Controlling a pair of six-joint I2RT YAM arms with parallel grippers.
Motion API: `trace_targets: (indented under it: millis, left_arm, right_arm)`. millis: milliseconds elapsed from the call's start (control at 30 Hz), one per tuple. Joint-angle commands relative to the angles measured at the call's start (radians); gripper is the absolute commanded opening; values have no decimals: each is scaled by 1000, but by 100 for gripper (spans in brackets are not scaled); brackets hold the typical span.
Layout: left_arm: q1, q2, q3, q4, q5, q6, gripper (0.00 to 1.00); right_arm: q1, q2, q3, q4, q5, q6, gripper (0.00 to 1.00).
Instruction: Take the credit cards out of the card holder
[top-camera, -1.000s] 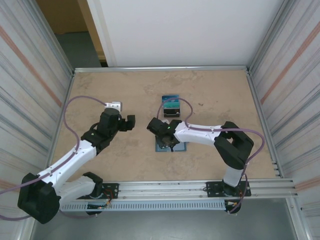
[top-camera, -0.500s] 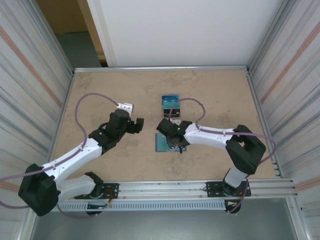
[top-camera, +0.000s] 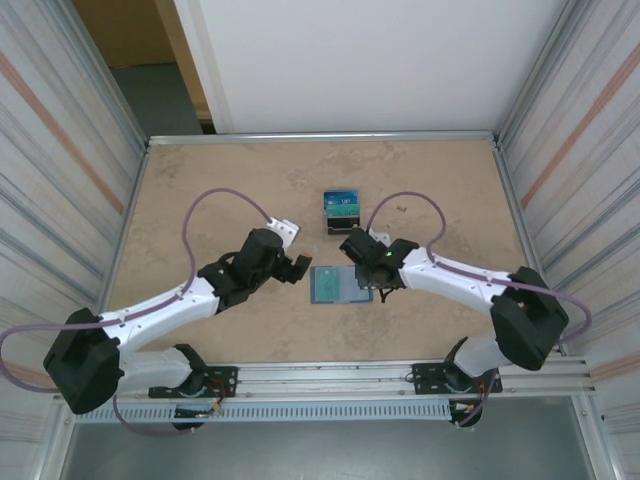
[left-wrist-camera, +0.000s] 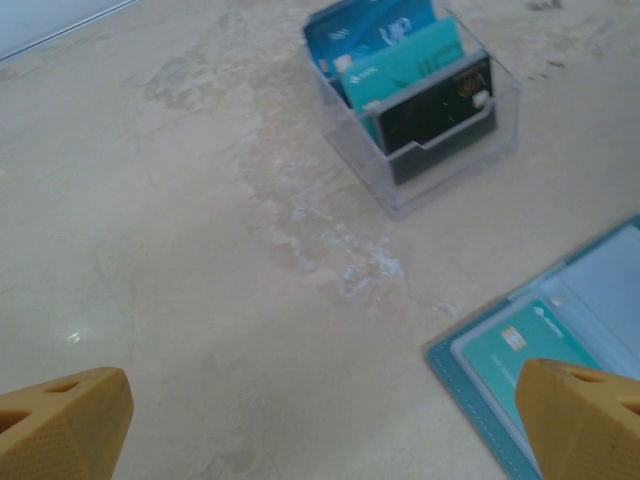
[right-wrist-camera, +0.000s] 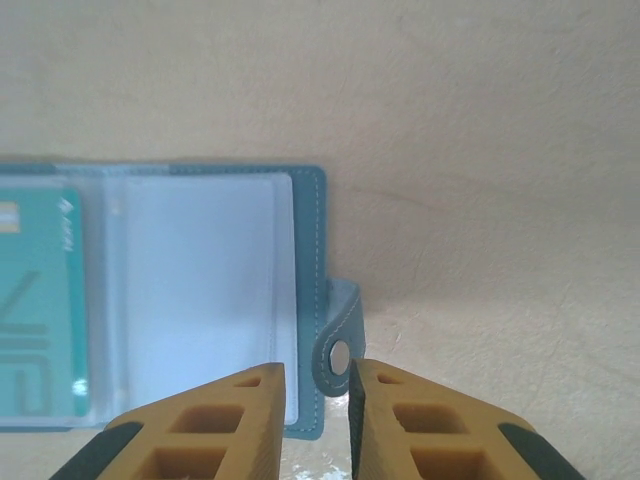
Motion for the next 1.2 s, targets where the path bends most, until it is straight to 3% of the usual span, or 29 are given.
trace_targets:
  millis: [0, 133, 233, 300, 633, 1167]
  left_arm:
    - [-33, 40, 3, 2, -8, 62, 99]
    - [-46, 88, -9, -8, 9, 51, 99]
    - [-47, 123, -13, 1, 37, 38, 99]
    - [-49, 150, -13, 16, 68, 33, 99]
    - [-76, 286, 5, 48, 82, 20, 91]
    - [-87, 367, 30, 25, 44, 31, 90]
  right_arm:
    - [-39, -96, -29, 35, -91, -15, 27]
    - [-117, -172, -81, 157, -317, -32, 37]
    - [-149, -181, -101, 218, -430, -32, 36]
    - [-154, -165, -97, 239, -469, -31, 29]
    - [-155, 15, -76, 341, -561, -24, 22]
    - [-149, 210, -72, 465, -630, -11, 17]
